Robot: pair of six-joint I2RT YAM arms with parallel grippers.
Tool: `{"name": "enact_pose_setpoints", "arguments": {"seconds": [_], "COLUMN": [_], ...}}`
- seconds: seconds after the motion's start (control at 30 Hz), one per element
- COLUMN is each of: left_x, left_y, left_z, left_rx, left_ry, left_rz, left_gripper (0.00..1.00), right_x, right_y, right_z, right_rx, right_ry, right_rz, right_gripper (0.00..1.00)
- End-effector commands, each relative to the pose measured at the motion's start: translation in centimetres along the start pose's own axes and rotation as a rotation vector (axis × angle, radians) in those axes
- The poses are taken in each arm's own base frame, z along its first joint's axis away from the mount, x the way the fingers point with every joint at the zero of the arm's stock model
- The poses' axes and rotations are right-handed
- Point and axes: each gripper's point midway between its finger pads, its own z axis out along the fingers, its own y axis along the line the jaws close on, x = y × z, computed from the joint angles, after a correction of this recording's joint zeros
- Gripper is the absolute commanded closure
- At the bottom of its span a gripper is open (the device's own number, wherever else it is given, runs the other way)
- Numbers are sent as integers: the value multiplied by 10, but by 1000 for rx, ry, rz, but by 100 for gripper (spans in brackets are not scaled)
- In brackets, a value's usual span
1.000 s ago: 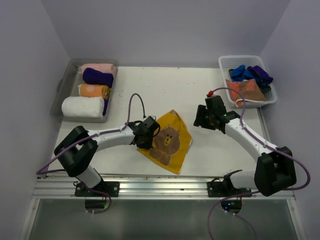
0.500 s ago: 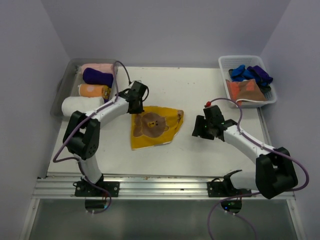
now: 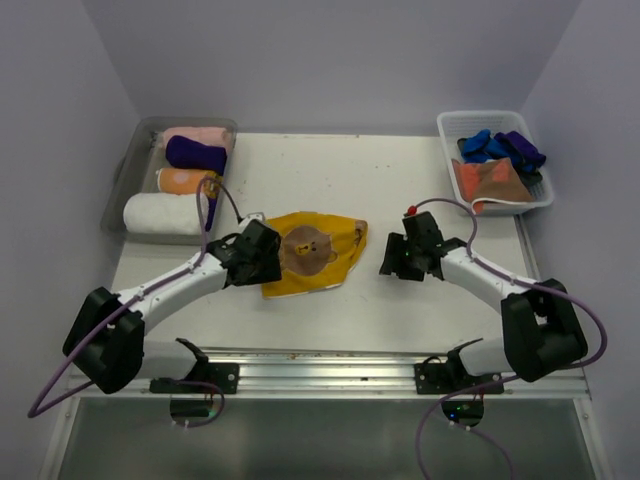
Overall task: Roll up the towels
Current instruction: Move the towel to the center of the board, then flatten the towel
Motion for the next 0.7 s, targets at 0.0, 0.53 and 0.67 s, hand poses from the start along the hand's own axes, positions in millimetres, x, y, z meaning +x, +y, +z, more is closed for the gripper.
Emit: {"name": "enact_pose_setpoints", "arguments": {"seconds": [0.0, 0.53, 0.67], "left_x": [21, 51, -7], "left_y": [-2, 2, -10], "left_z": [9, 49, 12], "left_rx": [31, -28, -28], "left_ry": [42, 128, -13], "left_rz": [-129, -164, -157], "left_gripper": [35, 82, 100], "right_x": [-20, -17, -18], "right_y": [20, 14, 15], "right_z": [-2, -8, -8], "right_rx": [-59, -39, -39], "right_ry": [-43, -57, -57], "right_rz": [-14, -10, -15], "right_gripper": [41, 41, 41]}}
